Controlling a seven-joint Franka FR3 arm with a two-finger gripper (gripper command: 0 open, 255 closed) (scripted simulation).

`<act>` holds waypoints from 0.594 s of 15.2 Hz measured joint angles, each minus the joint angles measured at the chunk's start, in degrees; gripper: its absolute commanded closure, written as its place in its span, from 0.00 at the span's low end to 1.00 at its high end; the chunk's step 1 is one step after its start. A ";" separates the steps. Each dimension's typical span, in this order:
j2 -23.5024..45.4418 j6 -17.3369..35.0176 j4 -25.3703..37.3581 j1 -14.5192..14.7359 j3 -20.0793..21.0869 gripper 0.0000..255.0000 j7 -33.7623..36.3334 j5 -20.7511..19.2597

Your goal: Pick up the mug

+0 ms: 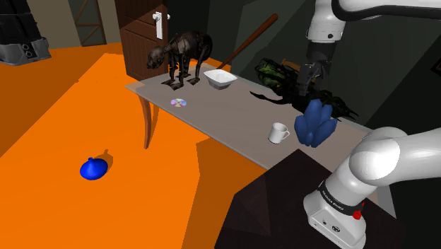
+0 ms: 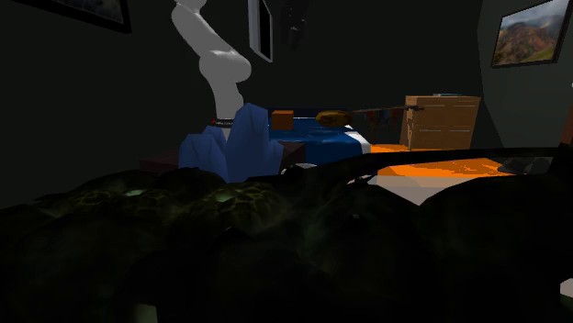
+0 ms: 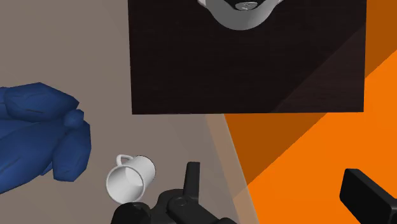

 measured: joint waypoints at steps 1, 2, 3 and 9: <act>0.00 0.00 0.00 0.00 0.00 0.00 0.00 0.00; 0.20 0.87 -0.54 -0.15 -0.24 0.00 -0.12 -0.21; 0.80 2.83 -1.74 -0.46 -0.76 0.00 -0.40 -0.66; 3.30 14.90 -9.16 -2.69 -4.25 0.00 -2.00 -3.51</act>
